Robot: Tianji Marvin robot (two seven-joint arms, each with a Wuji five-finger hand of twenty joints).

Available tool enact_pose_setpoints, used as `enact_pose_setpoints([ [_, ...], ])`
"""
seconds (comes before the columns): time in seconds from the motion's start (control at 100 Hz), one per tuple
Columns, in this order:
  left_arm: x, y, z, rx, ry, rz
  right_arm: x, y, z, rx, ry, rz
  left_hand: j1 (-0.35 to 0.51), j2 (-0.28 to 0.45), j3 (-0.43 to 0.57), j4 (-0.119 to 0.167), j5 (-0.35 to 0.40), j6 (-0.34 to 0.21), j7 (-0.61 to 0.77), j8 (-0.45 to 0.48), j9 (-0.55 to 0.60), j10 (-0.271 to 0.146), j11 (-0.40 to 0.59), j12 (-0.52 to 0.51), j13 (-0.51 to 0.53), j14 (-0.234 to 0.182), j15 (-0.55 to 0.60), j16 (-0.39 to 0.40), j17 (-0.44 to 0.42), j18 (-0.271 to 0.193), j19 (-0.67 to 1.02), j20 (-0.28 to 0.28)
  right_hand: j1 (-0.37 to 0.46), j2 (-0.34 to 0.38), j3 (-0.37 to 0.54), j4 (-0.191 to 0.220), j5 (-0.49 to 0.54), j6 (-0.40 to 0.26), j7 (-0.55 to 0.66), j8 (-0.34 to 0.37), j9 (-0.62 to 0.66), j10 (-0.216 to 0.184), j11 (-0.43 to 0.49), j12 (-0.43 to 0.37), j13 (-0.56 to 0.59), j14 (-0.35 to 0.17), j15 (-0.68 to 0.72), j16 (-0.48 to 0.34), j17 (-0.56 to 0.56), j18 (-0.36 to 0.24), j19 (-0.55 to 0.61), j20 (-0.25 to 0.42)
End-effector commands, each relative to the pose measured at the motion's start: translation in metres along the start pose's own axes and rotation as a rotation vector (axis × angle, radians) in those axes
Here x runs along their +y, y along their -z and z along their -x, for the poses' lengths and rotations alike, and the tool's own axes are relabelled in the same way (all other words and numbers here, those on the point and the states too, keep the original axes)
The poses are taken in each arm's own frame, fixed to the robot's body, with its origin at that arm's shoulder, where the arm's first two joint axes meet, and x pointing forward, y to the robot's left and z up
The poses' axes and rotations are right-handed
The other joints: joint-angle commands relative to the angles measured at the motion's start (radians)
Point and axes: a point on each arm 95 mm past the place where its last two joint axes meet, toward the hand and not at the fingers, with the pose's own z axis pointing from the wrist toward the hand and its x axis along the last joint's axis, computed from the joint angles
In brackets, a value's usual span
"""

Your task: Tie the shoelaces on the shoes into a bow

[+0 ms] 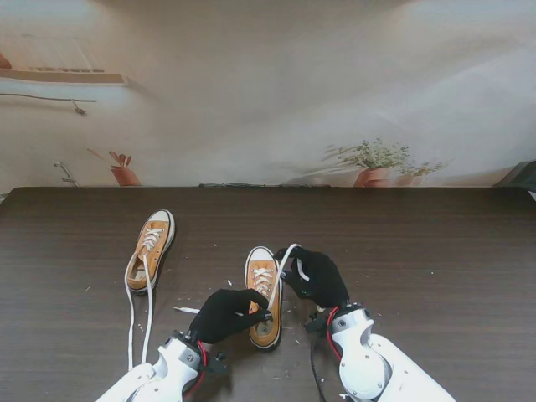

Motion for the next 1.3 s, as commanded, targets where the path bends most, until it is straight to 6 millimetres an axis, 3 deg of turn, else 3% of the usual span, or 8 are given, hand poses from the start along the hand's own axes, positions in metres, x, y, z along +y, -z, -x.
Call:
enact_pose_setpoints([
  [0.0,0.001,-0.001,-0.003,0.006,0.000,0.015,-0.003,-0.002,0.000,0.007,0.003,-0.006,0.045,0.029,-0.031,0.021,-0.002,-0.003,-0.004,-0.016,0.056,0.015,0.021,0.007,0.028,0.024,0.060,-0.019,0.015,-0.060,0.251,0.009,-0.006,-0.033,-0.031,0.031,0.048,-0.022,-0.018,-0.019,0.068,0.017,0.068,0.019,0.021,0.025,0.078,0.023,0.036,-0.066,0.286,0.025],
  [0.29,0.003,-0.001,-0.004,0.012,0.007,0.025,-0.014,-0.004,0.002,0.014,0.016,0.027,0.047,0.030,-0.034,0.021,-0.002,-0.005,-0.008,-0.020,0.056,0.017,0.021,0.007,0.028,0.024,0.061,-0.019,0.015,-0.059,0.251,0.010,0.015,-0.176,-0.013,0.014,0.169,-0.034,-0.052,-0.054,0.160,0.019,0.068,0.036,0.021,0.040,0.087,0.060,0.037,-0.039,0.286,0.069],
  [0.41,0.005,0.000,-0.004,0.015,0.014,0.035,-0.017,-0.004,0.000,0.007,0.023,0.043,0.047,0.031,-0.035,0.021,-0.003,-0.002,-0.010,-0.021,0.056,0.017,0.021,0.007,0.028,0.024,0.061,-0.019,0.015,-0.059,0.251,0.011,-0.015,-0.265,0.000,-0.004,0.216,-0.030,-0.050,-0.066,0.196,0.015,0.068,0.044,0.021,0.045,0.089,0.075,0.037,-0.031,0.286,0.082],
  [0.49,0.007,-0.001,-0.005,0.017,0.020,0.038,-0.019,-0.004,-0.002,0.000,0.028,0.061,0.049,0.031,-0.035,0.021,-0.004,0.000,-0.013,-0.023,0.056,0.017,0.021,0.007,0.028,0.024,0.061,-0.018,0.015,-0.059,0.251,0.011,-0.030,-0.282,0.002,-0.010,0.243,-0.027,-0.044,-0.068,0.213,0.014,0.068,0.045,0.020,0.049,0.091,0.080,0.037,-0.025,0.286,0.085],
  [0.65,0.011,-0.004,-0.007,0.020,0.030,0.043,-0.023,-0.003,-0.006,-0.009,0.011,0.068,0.050,0.032,-0.036,0.021,-0.005,-0.001,-0.019,-0.028,0.056,0.018,0.021,0.007,0.028,0.024,0.061,-0.018,0.015,-0.058,0.251,0.011,-0.095,-0.251,0.000,-0.020,0.274,-0.029,-0.040,-0.078,0.238,0.018,0.065,0.051,0.020,0.057,0.092,0.088,0.036,-0.011,0.286,0.093],
  [1.07,0.011,-0.007,-0.003,0.000,-0.001,0.025,-0.029,-0.002,-0.014,-0.055,-0.171,0.051,0.048,0.027,-0.042,0.023,-0.015,-0.013,-0.052,-0.045,0.056,0.022,0.020,0.008,0.028,0.025,0.061,-0.018,0.016,-0.059,0.251,0.013,-0.264,-0.078,-0.007,-0.026,0.307,-0.055,-0.034,-0.104,0.277,0.020,0.059,0.067,0.020,0.075,0.092,0.100,0.033,0.021,0.286,0.104],
  [1.29,-0.005,0.001,0.002,-0.022,-0.042,-0.028,-0.030,-0.002,-0.013,-0.086,-0.274,0.039,-0.080,0.038,-0.034,0.033,-0.016,-0.008,-0.158,-0.025,0.056,0.025,0.015,0.009,0.028,0.021,0.061,-0.019,0.017,-0.071,0.251,0.011,-0.286,-0.017,-0.016,-0.022,0.307,-0.060,-0.045,-0.118,0.280,0.028,0.056,0.071,0.019,0.089,0.093,0.099,0.031,0.042,0.286,0.105],
])
